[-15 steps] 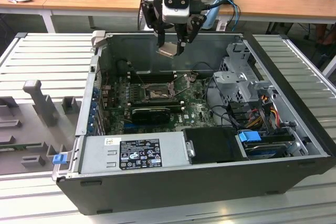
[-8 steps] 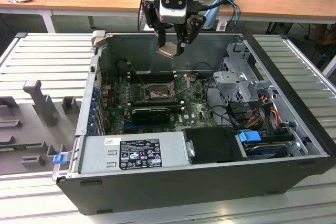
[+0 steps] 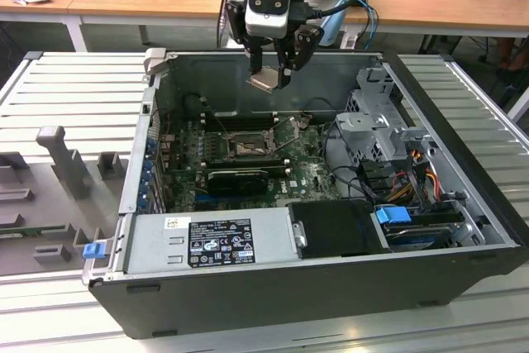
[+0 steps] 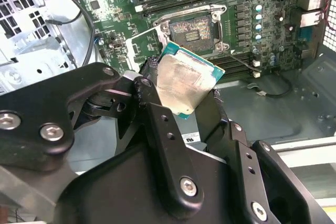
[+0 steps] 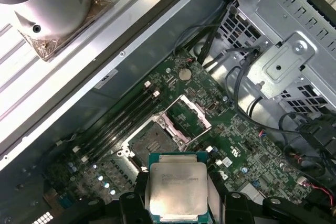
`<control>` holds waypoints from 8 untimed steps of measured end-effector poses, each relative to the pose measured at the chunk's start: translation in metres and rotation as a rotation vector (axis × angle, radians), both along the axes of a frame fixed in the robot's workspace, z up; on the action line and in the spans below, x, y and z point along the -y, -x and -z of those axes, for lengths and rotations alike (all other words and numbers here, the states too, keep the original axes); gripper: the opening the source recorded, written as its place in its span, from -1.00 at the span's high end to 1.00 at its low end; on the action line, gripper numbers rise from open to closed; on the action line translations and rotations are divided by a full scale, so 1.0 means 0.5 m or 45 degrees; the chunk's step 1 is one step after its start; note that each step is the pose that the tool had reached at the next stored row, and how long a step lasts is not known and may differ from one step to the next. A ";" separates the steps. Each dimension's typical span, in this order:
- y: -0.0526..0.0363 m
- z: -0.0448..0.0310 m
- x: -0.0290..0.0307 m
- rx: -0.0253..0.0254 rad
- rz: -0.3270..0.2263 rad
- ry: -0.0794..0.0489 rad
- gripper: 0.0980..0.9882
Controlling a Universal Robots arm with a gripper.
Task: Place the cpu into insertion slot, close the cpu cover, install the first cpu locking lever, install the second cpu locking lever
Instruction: 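Place the cpu into insertion slot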
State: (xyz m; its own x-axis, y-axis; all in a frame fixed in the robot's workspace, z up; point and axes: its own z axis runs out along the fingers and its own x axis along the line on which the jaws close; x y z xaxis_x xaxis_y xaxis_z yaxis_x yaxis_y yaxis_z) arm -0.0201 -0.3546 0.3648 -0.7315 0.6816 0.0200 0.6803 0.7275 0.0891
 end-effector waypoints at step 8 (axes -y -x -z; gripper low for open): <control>0.000 0.002 0.000 0.0001 0.018 0.000 0.03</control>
State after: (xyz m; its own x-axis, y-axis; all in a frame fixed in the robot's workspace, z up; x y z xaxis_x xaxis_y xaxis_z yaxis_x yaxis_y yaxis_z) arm -0.0200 -0.3546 0.3636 -0.7220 0.6917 0.0200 0.6903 0.7180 0.0892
